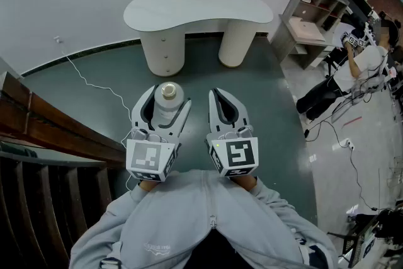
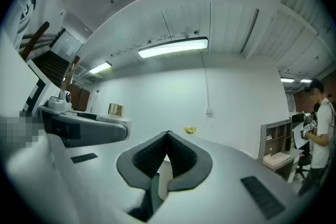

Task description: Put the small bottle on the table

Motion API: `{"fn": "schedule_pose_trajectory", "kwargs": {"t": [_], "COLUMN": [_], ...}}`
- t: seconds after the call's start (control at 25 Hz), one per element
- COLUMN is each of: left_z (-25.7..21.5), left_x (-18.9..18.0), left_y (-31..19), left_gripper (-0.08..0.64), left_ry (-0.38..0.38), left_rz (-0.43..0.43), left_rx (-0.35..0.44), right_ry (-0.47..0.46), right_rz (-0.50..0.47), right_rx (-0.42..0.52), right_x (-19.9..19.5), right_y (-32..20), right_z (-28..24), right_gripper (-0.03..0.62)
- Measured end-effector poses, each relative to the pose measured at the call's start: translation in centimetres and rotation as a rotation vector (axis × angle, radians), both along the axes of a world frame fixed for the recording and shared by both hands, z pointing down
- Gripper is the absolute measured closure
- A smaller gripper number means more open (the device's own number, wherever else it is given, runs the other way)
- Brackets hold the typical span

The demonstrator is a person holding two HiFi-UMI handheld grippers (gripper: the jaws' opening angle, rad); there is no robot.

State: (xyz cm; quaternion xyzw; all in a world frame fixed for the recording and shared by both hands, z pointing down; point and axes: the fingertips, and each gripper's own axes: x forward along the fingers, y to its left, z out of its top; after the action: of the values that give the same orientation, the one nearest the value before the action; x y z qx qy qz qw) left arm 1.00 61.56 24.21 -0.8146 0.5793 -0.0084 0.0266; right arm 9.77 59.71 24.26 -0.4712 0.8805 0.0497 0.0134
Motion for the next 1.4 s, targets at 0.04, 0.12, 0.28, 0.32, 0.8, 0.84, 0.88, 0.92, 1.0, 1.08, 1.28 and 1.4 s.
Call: {"fn": "schedule_pose_trajectory", "kwargs": {"t": [0.04,0.12,0.28,0.32,0.8,0.84,0.88,0.92,1.0,1.08,1.28,1.4], "left_z": [-0.1,-0.3,-0.4,-0.5,-1.4,-1.3,-1.3,-1.2,-1.1,-0.8,-0.5,-0.4], "left_x": [0.3,0.9,2.0,2.2,2.0,1.9,1.8,1.7,1.5,1.0,-0.7,-1.9], "left_y": [-0.1,-0.3,-1.2,-1.6,-6.3,-6.7,-7.2,-7.7,-9.0,-10.5,-15.2,-18.5], "left_gripper": [0.229,0.229,0.229,0.229,0.229,0.229,0.229,0.229,0.229,0.229,0.229,0.229], "left_ry": [0.000,-0.001,-0.005,-0.005,-0.018,-0.016,-0.014,-0.013,-0.008,-0.004,0.001,0.004], "left_rz": [-0.001,-0.005,-0.015,-0.019,-0.061,-0.060,-0.059,-0.057,-0.053,-0.048,-0.026,-0.012], "left_rx": [0.003,0.009,0.015,0.016,0.031,0.029,0.026,0.024,0.022,0.020,0.015,0.013], "right_ry": [-0.001,-0.003,-0.006,-0.009,-0.019,-0.019,-0.018,-0.017,-0.015,-0.012,-0.003,-0.001], "right_rz": [-0.001,-0.003,-0.010,-0.013,-0.050,-0.047,-0.044,-0.042,-0.038,-0.033,-0.021,-0.010], "right_rx": [0.002,0.006,0.011,0.008,0.031,0.029,0.027,0.023,0.017,0.013,0.006,0.007], "right_x": [0.3,0.9,2.1,2.3,2.4,2.4,2.3,2.2,2.0,1.5,-0.6,-2.0], "right_y": [-0.1,-0.3,-1.2,-1.5,-5.9,-6.4,-6.9,-7.4,-8.7,-10.2,-14.8,-18.0], "right_z": [-0.1,-0.4,-0.4,-0.4,-1.2,-1.1,-1.0,-0.9,-0.7,-0.5,-0.1,0.0], "right_gripper": [0.566,0.566,0.566,0.566,0.565,0.565,0.565,0.565,0.565,0.565,0.565,0.565]}}
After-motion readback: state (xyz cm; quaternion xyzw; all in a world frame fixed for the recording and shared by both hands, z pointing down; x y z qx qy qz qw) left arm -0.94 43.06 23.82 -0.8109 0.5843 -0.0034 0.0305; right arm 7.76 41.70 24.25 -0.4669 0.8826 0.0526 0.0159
